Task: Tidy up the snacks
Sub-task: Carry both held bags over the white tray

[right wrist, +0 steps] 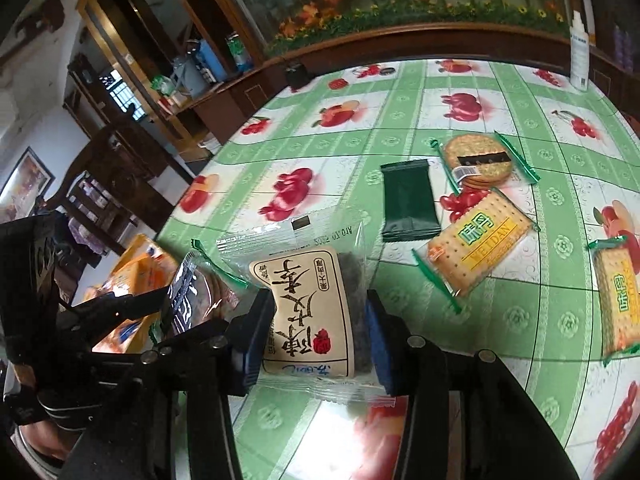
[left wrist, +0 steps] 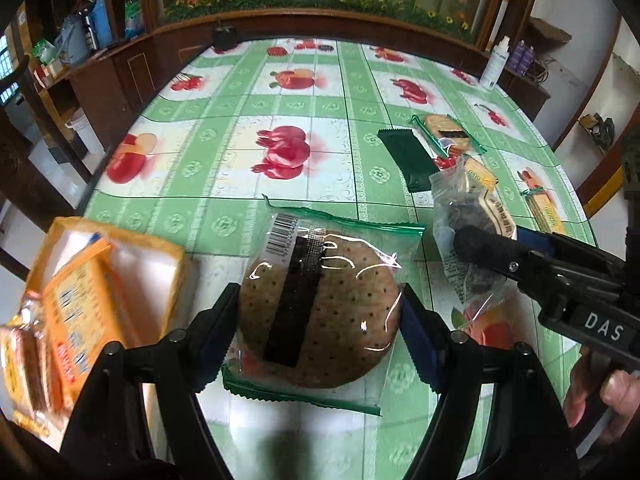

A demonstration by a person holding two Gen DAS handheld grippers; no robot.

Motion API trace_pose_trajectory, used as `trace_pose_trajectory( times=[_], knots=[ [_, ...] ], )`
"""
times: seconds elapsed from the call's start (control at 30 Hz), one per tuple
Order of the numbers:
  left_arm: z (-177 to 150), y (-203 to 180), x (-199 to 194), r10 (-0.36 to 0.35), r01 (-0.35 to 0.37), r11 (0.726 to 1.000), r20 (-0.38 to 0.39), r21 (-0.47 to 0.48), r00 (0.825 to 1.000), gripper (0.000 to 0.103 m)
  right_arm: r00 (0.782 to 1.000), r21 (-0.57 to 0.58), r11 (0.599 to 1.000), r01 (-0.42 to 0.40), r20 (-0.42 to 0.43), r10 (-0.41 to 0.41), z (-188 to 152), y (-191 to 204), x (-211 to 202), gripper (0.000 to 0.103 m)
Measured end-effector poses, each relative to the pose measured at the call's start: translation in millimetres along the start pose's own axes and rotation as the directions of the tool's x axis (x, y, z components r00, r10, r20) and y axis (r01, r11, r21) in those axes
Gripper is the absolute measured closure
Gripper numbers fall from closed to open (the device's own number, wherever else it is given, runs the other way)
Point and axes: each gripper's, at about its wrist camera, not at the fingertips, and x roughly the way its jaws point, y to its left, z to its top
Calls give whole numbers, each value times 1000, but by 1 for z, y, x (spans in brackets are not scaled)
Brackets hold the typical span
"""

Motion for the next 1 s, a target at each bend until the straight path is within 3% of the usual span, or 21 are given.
trace_pose_trajectory(
  times=[0.4, 1.0],
  knots=[
    [-40, 31, -58, 29, -28, 1000, 82, -13, 996, 26, 995, -69, 993, -95, 16, 96, -16, 50, -14, 58],
    [-87, 100, -106, 128, -110, 985, 131, -135, 983, 26, 976, -217, 951, -220, -59, 212, -25, 138, 16, 58]
  ],
)
